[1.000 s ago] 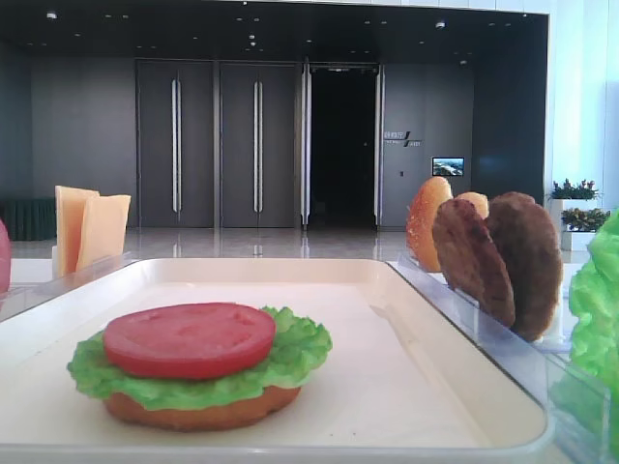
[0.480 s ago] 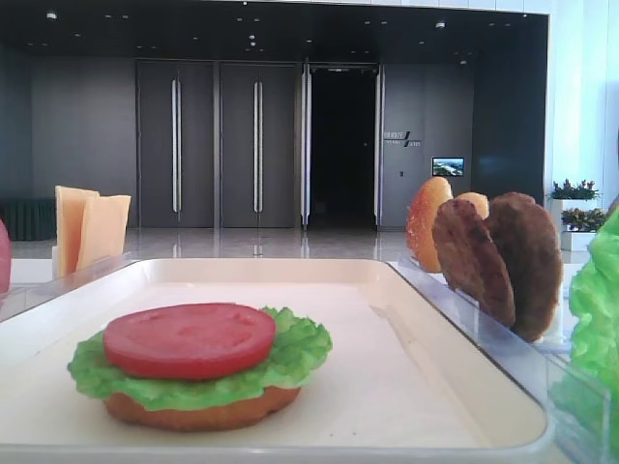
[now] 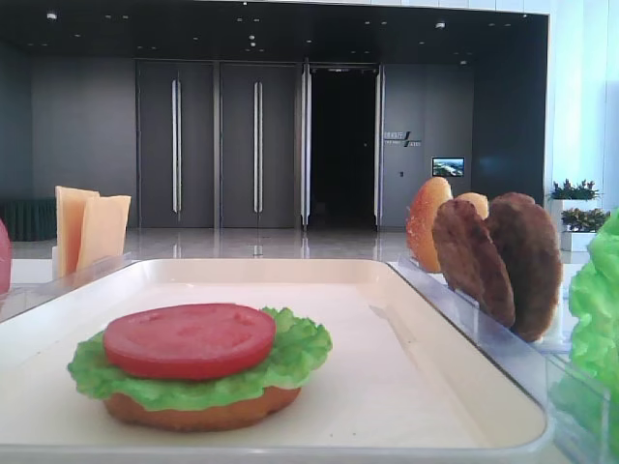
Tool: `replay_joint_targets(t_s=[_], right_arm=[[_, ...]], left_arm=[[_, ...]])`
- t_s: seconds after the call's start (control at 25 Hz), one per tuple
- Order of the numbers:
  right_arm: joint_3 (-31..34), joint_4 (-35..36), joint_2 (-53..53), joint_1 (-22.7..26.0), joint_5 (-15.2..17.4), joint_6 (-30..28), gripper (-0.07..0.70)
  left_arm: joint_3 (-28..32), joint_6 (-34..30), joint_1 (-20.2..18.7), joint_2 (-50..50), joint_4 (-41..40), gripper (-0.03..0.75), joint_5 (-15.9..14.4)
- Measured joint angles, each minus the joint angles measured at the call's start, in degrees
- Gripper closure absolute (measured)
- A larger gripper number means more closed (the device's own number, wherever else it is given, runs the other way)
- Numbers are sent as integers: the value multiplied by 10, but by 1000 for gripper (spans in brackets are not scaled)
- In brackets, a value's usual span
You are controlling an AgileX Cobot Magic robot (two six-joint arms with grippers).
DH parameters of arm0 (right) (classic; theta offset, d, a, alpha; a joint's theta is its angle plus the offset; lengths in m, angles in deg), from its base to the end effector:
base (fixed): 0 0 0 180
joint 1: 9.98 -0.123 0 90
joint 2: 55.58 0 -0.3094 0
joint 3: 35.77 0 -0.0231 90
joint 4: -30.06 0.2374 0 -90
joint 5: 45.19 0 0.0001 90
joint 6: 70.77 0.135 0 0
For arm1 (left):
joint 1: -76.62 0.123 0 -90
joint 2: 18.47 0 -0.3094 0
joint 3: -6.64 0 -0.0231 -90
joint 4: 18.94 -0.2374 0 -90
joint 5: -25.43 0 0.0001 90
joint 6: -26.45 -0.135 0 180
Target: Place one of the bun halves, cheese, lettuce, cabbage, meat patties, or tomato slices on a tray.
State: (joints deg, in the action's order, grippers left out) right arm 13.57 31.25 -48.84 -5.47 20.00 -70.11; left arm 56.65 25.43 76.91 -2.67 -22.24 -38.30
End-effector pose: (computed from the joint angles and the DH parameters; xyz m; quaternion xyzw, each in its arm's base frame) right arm -0.0076 0.0032 0.2408 0.0385 0.8706 -0.0061 0.4904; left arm 0.0133 0.0070 0.2398 0.0063 0.9042 0.0337 0.4257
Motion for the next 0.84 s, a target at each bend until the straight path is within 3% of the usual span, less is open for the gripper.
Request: replay_joint_targets(t_s=[0.32, 0.84], right_arm=[[0, 0, 0, 0, 0, 0, 265], [0, 0, 0, 0, 0, 0, 265]], left_arm=[[9, 4, 0, -91, -8, 398, 0], [9, 4, 0, -95, -8, 398, 0]])
